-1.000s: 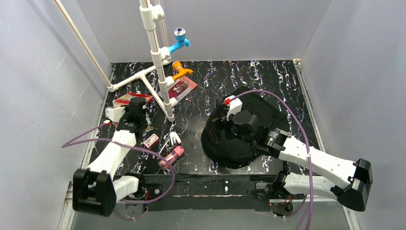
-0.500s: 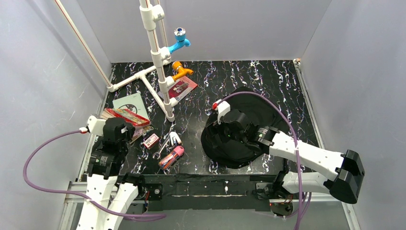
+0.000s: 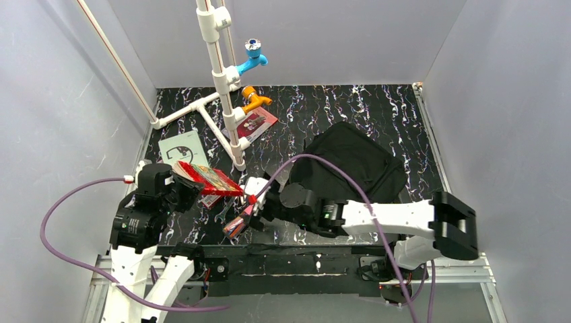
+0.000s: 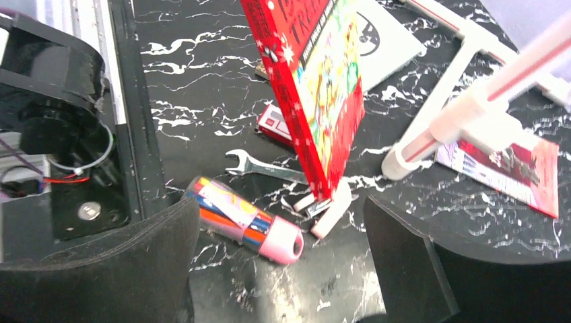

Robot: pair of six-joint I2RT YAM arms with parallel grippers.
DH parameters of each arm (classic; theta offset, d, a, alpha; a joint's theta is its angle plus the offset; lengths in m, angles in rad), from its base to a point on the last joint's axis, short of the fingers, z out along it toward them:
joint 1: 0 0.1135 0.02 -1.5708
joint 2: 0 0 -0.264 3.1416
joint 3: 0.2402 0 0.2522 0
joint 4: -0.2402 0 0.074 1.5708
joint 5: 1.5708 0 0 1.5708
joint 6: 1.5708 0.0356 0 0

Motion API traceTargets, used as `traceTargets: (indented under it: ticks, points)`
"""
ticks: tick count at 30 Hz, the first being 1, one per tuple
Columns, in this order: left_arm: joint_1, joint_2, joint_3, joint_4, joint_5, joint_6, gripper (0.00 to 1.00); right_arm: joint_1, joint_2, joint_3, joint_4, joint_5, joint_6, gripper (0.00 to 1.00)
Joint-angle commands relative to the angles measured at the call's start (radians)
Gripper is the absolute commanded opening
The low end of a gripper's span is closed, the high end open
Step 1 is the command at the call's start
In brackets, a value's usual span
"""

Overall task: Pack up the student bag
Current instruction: Pick up the book from the center of the board.

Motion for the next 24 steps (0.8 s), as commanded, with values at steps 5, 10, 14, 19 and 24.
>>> traceTargets:
  ticks: [5,10,14,19,24]
  points:
    - [0.002,-0.026,0.053,-0.039,0.246,-0.078,0.00,0.084,0.213,0.090,0.324,0.151,-0.273,0.98]
    - [0.002,-0.036,0.050,-0.045,0.324,-0.084,0.00,0.097,0.271,0.072,0.431,0.228,-0.367,0.96]
    - [0.002,-0.048,0.042,-0.043,0.375,-0.098,0.00,0.098,0.303,0.081,0.437,0.302,-0.438,0.75]
    - [0.002,-0.062,0.035,-0.037,0.407,-0.108,0.00,0.088,0.292,0.040,0.495,0.311,-0.464,0.26]
    - [0.002,-0.082,-0.016,0.031,0.428,-0.137,0.24,0.077,0.226,0.010,0.471,0.218,-0.507,0.01]
